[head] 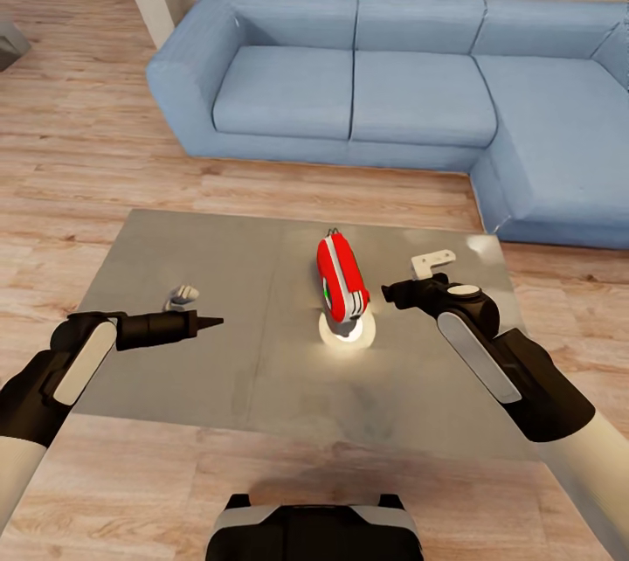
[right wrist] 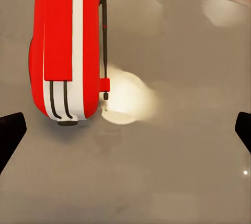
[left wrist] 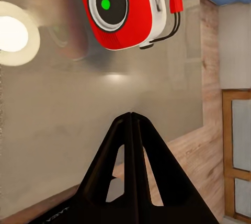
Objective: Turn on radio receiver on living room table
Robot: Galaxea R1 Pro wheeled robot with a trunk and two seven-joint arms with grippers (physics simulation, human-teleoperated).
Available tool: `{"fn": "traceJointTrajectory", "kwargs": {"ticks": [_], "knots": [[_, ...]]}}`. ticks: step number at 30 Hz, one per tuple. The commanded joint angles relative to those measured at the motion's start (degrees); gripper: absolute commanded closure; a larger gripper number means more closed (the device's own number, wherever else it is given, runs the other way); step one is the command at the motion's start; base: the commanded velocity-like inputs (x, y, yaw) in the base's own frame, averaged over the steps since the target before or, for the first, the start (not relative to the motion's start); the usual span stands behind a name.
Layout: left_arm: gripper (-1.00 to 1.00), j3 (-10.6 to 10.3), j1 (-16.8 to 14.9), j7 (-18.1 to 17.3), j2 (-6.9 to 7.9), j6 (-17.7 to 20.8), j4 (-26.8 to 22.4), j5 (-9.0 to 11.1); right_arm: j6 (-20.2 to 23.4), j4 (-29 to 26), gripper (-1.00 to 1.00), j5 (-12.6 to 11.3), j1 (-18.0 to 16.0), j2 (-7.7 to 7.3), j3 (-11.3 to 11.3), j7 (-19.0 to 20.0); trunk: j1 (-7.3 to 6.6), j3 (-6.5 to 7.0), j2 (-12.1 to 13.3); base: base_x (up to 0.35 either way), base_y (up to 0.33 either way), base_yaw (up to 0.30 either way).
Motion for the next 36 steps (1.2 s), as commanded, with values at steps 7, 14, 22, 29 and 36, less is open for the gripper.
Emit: {"fn": "traceJointTrajectory", "kwargs": {"ticks": [7,14,22,29,36], "knots": [[1.0,0.0,0.0,-0.05,0.0,0.0,0.26,-0.08,0.0,0.07,-1.0,-0.03,0.0,0.0,-0.02,0.0,0.0,0.63,0.0,0.0,0.0,0.0],[1.0,0.0,0.0,-0.04,-0.02,-0.05,0.26,-0.11,0.0,0.08,-1.0,-0.03,0.0,0.0,-0.02,0.0,0.0,1.27,0.0,0.0,0.0,0.0],[1.0,0.0,0.0,-0.04,-0.01,-0.05,0.34,-0.11,0.0,0.08,-1.0,-0.03,0.0,0.0,-0.02,0.0,0.0,1.99,0.0,0.0,0.0,0.0],[1.0,0.0,0.0,-0.08,0.0,-0.04,0.34,-0.17,0.0,0.08,-1.0,-0.05,0.0,0.0,-0.02,-0.03,0.0,2.3,0.0,0.0,0.0,0.001],[1.0,0.0,0.0,-0.04,0.0,-0.04,0.35,-0.12,-2.12,0.12,-1.0,-0.07,0.0,0.0,-0.02,-0.08,0.0,2.87,0.0,0.0,0.0,0.051]]}}
